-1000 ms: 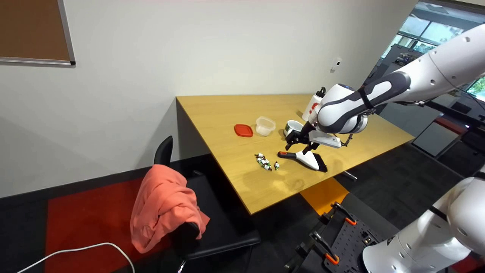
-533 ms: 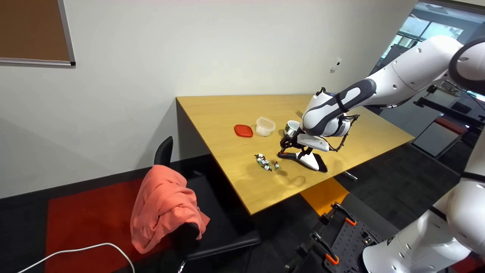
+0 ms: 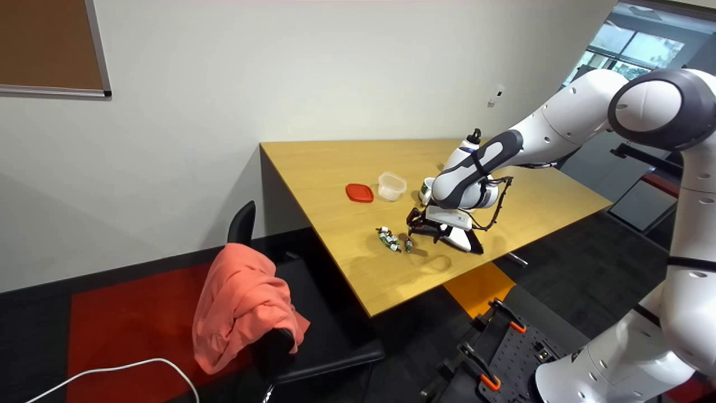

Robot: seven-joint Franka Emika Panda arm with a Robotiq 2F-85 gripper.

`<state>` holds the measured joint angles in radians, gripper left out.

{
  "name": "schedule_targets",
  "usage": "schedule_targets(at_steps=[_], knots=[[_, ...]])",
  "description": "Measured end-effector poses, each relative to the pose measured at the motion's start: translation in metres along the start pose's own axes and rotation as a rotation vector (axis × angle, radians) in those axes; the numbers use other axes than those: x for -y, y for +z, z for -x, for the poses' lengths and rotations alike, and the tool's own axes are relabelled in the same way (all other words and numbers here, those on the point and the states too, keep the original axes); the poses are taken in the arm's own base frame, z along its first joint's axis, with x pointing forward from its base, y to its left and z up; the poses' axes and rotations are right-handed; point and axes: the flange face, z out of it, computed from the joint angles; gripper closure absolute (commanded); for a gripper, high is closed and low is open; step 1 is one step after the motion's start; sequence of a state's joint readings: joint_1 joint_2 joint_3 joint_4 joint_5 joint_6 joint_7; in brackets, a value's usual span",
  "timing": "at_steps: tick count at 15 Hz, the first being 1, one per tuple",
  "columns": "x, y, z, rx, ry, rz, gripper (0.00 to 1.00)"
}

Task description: Put the candy inside the the mug cup

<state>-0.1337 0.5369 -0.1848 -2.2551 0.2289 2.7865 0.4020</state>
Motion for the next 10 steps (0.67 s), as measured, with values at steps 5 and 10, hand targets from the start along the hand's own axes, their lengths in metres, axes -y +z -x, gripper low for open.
schedule_targets(at_steps=[5, 10], knots=[[0.004, 0.017, -0.003, 0.006, 0.013, 0.020, 0.00], [0.011, 0.027, -0.012, -0.005, 0.016, 0.030, 0.05]])
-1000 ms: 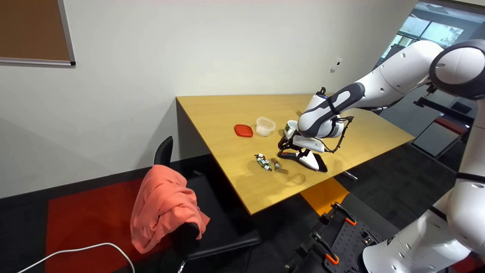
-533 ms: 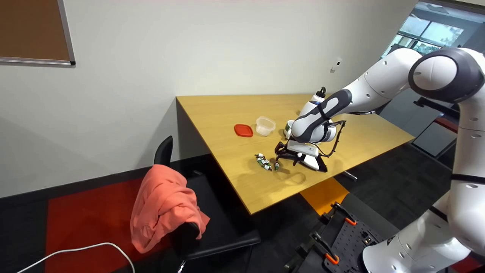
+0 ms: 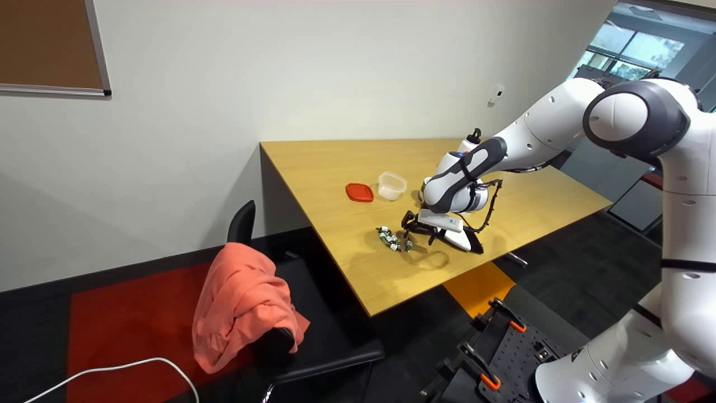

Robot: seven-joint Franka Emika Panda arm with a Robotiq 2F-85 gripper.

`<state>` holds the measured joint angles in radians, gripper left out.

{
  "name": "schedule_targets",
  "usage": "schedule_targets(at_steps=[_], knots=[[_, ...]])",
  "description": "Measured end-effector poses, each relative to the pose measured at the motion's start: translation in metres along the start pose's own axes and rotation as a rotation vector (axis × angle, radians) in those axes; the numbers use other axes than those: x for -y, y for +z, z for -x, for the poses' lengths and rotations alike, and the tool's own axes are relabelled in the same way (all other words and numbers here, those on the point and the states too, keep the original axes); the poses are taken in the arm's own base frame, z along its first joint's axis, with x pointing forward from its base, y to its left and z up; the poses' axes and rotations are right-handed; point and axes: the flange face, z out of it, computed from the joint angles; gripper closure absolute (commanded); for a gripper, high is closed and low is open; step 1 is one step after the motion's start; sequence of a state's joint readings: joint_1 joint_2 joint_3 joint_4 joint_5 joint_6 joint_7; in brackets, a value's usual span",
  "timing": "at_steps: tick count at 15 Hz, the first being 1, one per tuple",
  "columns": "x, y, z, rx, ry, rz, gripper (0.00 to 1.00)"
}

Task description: Put the candy inside the the mug cup

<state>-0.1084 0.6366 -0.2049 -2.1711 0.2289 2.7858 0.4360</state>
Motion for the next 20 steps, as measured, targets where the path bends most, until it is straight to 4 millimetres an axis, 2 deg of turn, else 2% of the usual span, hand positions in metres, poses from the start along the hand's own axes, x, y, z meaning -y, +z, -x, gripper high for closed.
schedule_targets(at_steps=[1, 2, 3, 4, 6, 13, 15, 18, 20], knots=[[0.002, 0.002, 0.000, 0.002, -0.003, 0.002, 0.09], [0.004, 0.004, 0.000, 0.004, -0.007, 0.005, 0.08], [0.006, 0.007, 0.001, 0.008, -0.011, 0.008, 0.13], [0.008, 0.009, 0.002, 0.013, -0.016, 0.012, 0.32], [0.012, 0.014, 0.003, 0.021, -0.024, 0.019, 0.44], [0.027, 0.013, 0.005, 0.013, -0.049, 0.014, 1.00], [0.028, 0.012, 0.005, 0.012, -0.050, 0.013, 0.94], [0.026, 0.009, 0.002, 0.006, -0.044, 0.013, 0.94], [0.019, -0.005, -0.008, -0.015, -0.026, 0.005, 0.94]])
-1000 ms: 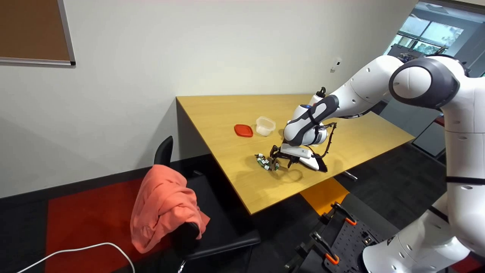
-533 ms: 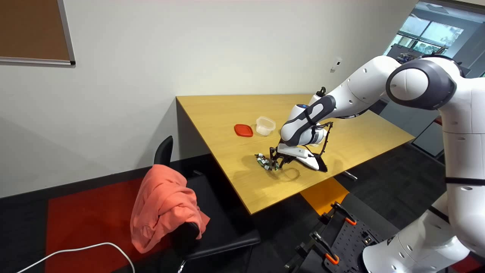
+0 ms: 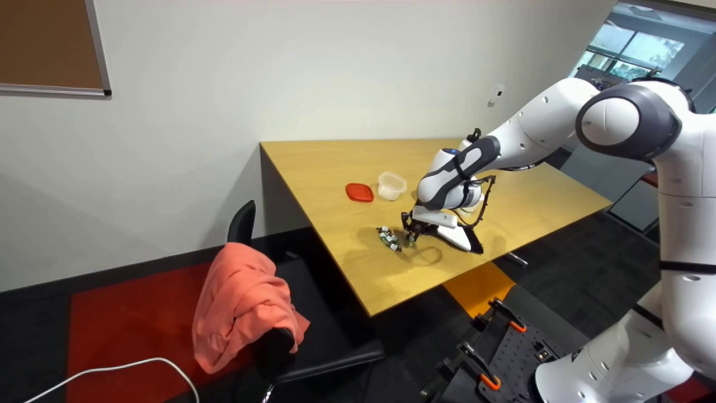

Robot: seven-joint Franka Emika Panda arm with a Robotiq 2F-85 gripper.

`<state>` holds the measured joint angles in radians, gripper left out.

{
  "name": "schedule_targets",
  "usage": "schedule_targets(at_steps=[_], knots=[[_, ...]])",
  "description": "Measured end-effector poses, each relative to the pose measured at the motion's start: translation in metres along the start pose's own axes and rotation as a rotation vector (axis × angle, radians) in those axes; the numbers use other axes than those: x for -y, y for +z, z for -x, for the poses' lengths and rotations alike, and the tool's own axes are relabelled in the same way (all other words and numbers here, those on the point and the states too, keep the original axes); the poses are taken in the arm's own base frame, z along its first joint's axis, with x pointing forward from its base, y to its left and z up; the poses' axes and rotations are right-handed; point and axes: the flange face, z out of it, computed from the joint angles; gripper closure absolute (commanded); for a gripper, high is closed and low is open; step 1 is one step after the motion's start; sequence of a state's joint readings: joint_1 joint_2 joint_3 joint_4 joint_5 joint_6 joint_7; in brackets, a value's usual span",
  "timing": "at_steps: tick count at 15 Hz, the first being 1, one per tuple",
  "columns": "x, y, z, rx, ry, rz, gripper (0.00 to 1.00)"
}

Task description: Put the candy inside the the mug cup

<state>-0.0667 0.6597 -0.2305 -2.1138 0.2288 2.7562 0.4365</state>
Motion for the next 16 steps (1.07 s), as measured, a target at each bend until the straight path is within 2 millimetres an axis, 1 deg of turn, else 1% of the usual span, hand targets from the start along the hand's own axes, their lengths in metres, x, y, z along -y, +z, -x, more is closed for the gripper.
schedule_targets(at_steps=[2, 3, 6, 9, 12, 13, 16], knots=[[-0.013, -0.024, -0.018, -0.037, 0.034, -0.016, 0.94], [-0.023, -0.040, -0.030, -0.061, 0.059, -0.028, 0.94], [-0.056, -0.084, -0.065, -0.133, 0.137, -0.061, 0.94], [-0.087, -0.117, -0.098, -0.201, 0.207, -0.077, 0.94], [-0.103, -0.136, -0.125, -0.256, 0.277, -0.087, 0.94], [-0.106, -0.140, -0.132, -0.271, 0.300, -0.089, 0.77], [-0.108, -0.140, -0.144, -0.291, 0.333, -0.085, 0.77]])
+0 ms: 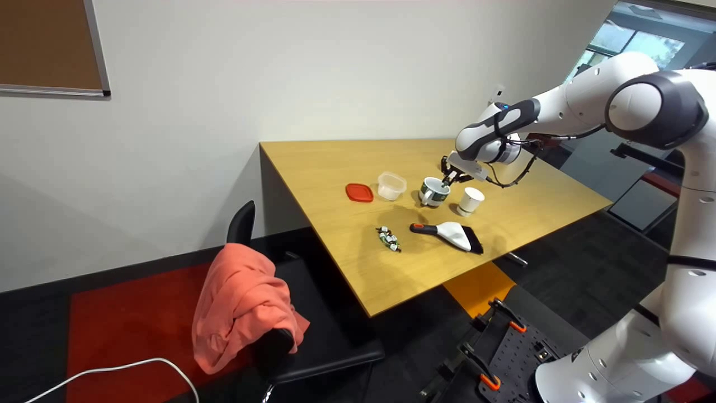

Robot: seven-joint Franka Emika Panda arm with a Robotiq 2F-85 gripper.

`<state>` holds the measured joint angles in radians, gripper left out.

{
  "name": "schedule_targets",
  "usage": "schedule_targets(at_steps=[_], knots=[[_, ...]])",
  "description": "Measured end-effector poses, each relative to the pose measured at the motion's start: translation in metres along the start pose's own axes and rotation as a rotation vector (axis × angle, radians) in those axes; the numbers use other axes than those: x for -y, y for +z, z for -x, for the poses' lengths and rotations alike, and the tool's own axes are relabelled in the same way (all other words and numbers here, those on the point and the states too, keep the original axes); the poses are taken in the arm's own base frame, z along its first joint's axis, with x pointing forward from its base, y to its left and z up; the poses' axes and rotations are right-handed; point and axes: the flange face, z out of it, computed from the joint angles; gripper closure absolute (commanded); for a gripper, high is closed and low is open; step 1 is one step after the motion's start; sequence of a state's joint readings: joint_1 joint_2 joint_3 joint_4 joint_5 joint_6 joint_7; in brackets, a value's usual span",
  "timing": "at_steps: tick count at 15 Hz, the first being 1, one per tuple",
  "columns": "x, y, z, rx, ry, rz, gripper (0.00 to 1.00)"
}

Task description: Put the candy inside the the mug cup

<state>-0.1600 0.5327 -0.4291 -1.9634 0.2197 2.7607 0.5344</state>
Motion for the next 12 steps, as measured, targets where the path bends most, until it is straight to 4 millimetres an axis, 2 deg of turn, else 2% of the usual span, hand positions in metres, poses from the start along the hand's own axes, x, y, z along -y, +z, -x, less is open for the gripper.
schedule_targets(at_steps=[1, 2, 5, 7, 12], knots=[[0.001, 0.002, 0.000, -0.001, 0.001, 0.002, 0.77], [0.001, 0.003, 0.000, -0.001, 0.000, 0.004, 0.94], [0.000, 0.006, -0.001, -0.009, 0.007, 0.003, 0.94], [-0.003, 0.010, -0.008, -0.058, 0.060, -0.002, 0.94], [-0.008, 0.044, -0.037, -0.176, 0.202, 0.029, 0.94]])
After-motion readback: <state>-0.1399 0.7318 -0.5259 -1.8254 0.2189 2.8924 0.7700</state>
